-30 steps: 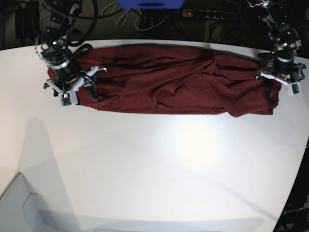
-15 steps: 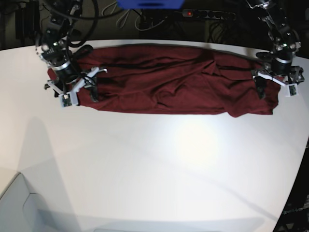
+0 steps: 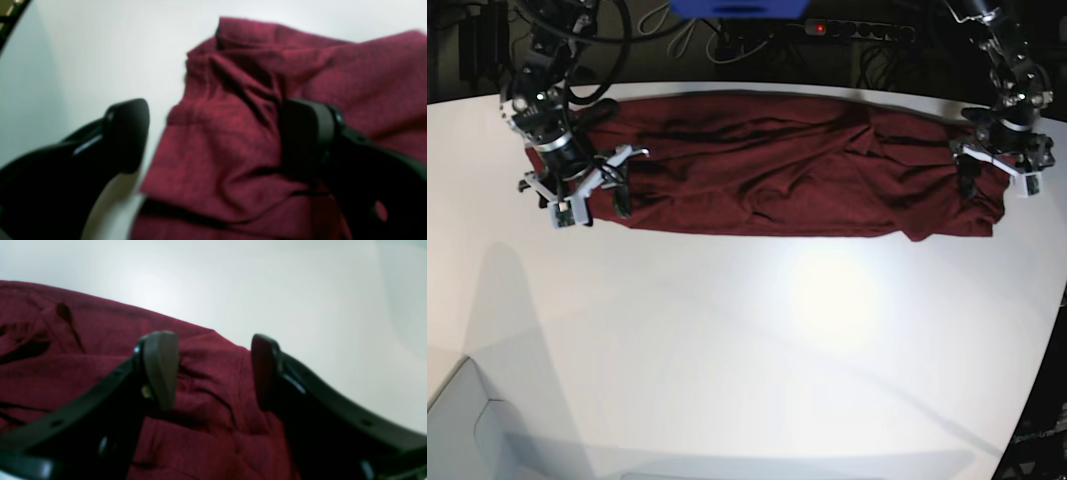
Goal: Layout the t-shirt on the table in an organized manner, then fold the t-shirt properly
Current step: 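Grasp both ends of the folded strip with both grippers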
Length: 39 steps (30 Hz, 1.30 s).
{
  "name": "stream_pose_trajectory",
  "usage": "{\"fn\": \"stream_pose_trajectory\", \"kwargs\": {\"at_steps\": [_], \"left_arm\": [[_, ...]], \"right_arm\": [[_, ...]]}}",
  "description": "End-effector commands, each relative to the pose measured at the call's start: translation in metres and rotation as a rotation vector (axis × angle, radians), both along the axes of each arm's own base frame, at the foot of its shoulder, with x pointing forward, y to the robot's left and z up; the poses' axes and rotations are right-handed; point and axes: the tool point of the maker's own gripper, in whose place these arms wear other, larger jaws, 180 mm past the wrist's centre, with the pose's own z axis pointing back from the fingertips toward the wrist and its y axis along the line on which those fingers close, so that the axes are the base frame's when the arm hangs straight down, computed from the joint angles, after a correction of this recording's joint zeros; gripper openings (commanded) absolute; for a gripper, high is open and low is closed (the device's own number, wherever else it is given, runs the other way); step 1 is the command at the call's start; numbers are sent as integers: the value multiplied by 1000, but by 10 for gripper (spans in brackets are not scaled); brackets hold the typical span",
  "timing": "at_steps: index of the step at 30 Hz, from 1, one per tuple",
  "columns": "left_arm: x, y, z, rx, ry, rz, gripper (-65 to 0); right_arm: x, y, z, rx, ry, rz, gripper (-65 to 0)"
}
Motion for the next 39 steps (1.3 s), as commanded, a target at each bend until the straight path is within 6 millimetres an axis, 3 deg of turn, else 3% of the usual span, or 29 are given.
{"fn": "stream_pose_trajectory", "kwargs": {"at_steps": [1,6,11,24,26,32,35,39], "left_arm": [[11,-1,12,4,-43,-30,-43],[5,-6,-10,-54,-1,-25,-43],[8,-10,-16,-69,11,-32,-45],[-6,-3,-46,-111,92,-7,-65],[-6,-3,-47,-113,94,-6,-135],[-6,-3,-48,-115,95,-5,-501],[0,-3,-45,-111,86,-7,-634],[3,-1,-40,-108,70,-3,-647]], "right_arm": [[6,1,12,14,-52,4,-297],[6,1,12,12,-52,4,-297],[9,0,15,8,-61,5,-297],[15,0,14,14,-63,6,-297],[15,0,14,13,-62,6,-297],[15,0,14,13,-62,6,-297],[15,0,14,13,-62,6,-297],[15,0,14,13,-62,6,-297]]}}
